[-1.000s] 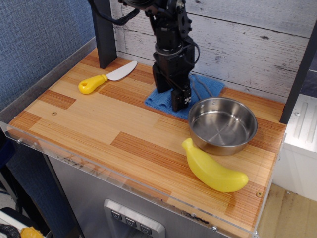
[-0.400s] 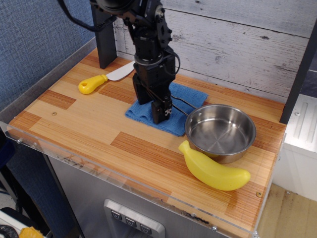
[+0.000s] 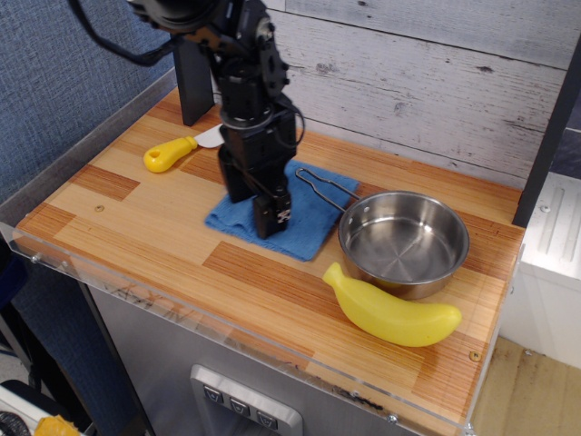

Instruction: Move blue cloth to front of table. cloth moved to front table

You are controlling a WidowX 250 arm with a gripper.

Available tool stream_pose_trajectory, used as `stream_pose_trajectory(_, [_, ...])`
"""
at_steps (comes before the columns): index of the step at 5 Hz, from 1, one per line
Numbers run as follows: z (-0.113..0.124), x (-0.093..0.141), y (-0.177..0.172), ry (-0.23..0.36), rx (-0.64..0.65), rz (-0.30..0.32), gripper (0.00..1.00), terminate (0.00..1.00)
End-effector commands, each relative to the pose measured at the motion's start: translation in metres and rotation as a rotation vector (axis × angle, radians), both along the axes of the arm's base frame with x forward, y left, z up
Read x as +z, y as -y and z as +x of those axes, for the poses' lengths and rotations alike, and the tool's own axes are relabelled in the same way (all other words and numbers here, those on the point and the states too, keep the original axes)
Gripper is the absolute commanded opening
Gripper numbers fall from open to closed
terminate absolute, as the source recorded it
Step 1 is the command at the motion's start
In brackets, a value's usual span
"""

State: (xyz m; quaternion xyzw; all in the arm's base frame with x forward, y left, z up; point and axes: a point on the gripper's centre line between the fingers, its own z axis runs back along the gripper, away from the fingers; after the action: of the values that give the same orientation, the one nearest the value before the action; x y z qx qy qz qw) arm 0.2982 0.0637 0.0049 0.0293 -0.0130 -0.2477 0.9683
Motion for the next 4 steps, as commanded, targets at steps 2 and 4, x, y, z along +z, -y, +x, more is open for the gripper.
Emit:
stream_pose_trajectory(2, [-0.044, -0.001, -0.033, -0.077, 0.107, 0.012, 1.0, 0.0])
stream_pose_trajectory(4, [-0.068, -0.005, -0.047, -0.135, 0.142, 0.033, 1.0, 0.0])
